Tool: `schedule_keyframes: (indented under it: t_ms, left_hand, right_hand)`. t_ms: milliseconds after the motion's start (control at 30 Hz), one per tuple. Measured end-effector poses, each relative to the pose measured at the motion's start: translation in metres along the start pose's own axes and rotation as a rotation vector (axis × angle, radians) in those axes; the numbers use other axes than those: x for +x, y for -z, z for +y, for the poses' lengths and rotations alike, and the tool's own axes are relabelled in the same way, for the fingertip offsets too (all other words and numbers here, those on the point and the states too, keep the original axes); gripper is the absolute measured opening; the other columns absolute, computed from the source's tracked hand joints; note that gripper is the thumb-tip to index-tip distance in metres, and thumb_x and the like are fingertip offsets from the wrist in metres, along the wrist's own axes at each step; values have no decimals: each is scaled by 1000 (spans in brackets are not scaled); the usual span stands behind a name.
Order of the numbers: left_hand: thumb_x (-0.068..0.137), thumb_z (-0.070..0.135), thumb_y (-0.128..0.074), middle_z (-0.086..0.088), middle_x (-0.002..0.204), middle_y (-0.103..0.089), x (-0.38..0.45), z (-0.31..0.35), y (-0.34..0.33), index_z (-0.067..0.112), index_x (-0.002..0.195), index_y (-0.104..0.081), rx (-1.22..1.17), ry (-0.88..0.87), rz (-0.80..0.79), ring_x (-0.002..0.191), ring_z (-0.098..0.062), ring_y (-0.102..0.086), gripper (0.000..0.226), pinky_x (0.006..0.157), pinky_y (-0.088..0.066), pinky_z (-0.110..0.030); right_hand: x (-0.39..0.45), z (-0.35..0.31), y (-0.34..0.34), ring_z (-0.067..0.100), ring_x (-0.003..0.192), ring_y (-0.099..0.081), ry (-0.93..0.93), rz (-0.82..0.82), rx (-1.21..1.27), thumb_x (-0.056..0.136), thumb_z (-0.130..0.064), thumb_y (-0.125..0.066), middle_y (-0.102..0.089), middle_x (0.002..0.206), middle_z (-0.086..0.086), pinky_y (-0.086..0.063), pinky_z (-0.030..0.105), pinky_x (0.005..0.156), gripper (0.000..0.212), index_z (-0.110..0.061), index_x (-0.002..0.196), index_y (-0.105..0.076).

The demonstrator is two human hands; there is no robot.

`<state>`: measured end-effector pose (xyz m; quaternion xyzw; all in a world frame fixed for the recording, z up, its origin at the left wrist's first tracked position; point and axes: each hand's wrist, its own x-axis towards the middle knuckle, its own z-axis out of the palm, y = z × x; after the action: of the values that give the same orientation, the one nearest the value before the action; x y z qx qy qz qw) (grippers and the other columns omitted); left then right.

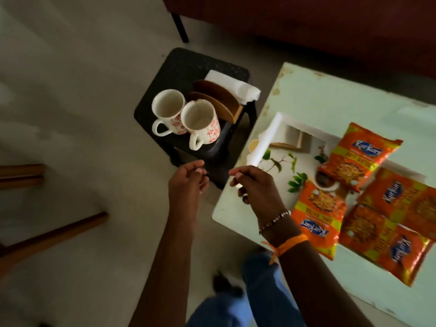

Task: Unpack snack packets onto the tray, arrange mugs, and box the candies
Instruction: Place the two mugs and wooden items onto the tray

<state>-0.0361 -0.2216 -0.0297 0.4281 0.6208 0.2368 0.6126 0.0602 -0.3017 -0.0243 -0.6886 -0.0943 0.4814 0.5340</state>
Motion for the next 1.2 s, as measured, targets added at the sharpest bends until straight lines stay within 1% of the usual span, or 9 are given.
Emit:
schedule_keyframes:
  t_ms: [167, 300, 400, 467, 567, 633, 733, 1033, 1200]
  left_hand:
    - [88, 1, -49, 1, 79, -59, 52, 18, 23, 16, 91, -61, 20, -14, 27, 74, -7, -58, 20, 66, -47, -19]
    - [87, 2, -50, 2, 81, -59, 87, 33, 37, 11, 101, -60, 18, -22, 70, 74, -8, -56, 20, 66, -47, -19]
    - [87, 3, -48, -7, 89, -62, 109, 41, 47, 6, 113, -54, 72, -51, 78, 75, -12, -55, 27, 72, -48, -26]
    - [87, 3, -46, -18, 95, -60, 122, 45, 54, 7, 107, -55, 150, -82, 61, 81, -16, -52, 23, 76, -46, -32]
    - [88, 4, -42, -3, 74, -50, 143, 47, 60, 20, 81, -56, 356, -116, -32, 66, -11, -44, 23, 61, -38, -22]
    - [92, 9, -41, 3, 78, -52, 154, 47, 62, 13, 100, -62, 429, -88, -96, 69, -9, -46, 23, 61, -37, -22]
    - [94, 20, -42, -3, 96, -55, 165, 48, 64, 4, 113, -62, 508, -105, -153, 85, -13, -49, 32, 66, -36, -26]
    - [97, 24, -39, -2, 101, -60, 167, 49, 62, 15, 84, -60, 506, -177, -256, 91, -9, -51, 26, 62, -36, -15]
    - [96, 26, -41, 2, 99, -63, 145, 40, 66, 18, 84, -61, 495, -201, -320, 97, -11, -55, 25, 74, -40, -22]
  right_hand:
    - [32, -5, -55, 10, 56, -47, -28, 46, -53, 89, -2, -44, -54, 67, -1, -40, 11, 48, 20, 3, 96, -62]
    - [53, -3, -85, 23, 80, -54, -25, 181, -93, 88, -10, -51, -61, 95, 15, -48, 42, 79, 14, -6, 98, -59]
    - [67, 0, -102, 23, 90, -50, -67, 231, -121, 88, -17, -53, -59, 109, 23, -44, 48, 96, 23, -2, 106, -59]
    - [76, 2, -111, 21, 87, -50, -82, 245, -152, 88, -20, -53, -57, 97, 16, -45, 42, 89, 27, -2, 107, -62]
    - [84, 4, -121, 19, 77, -51, -52, 314, -178, 89, -19, -53, -56, 80, 9, -38, 26, 69, 24, -2, 99, -66]
    - [90, 5, -124, 17, 77, -51, -35, 373, -207, 89, -21, -53, -58, 78, 7, -32, 22, 62, 23, -5, 94, -68]
    - [98, 5, -128, 17, 78, -51, -35, 428, -232, 89, -28, -53, -59, 76, 5, -32, 22, 66, 26, -8, 88, -70]
    - [102, 2, -136, 16, 77, -51, -20, 455, -161, 90, -24, -53, -60, 80, 8, -38, 20, 58, 25, -8, 93, -71]
    - [84, 12, -122, 25, 79, -53, -7, 487, -113, 90, -25, -52, -58, 81, 12, -41, 38, 73, 25, -18, 70, -64]
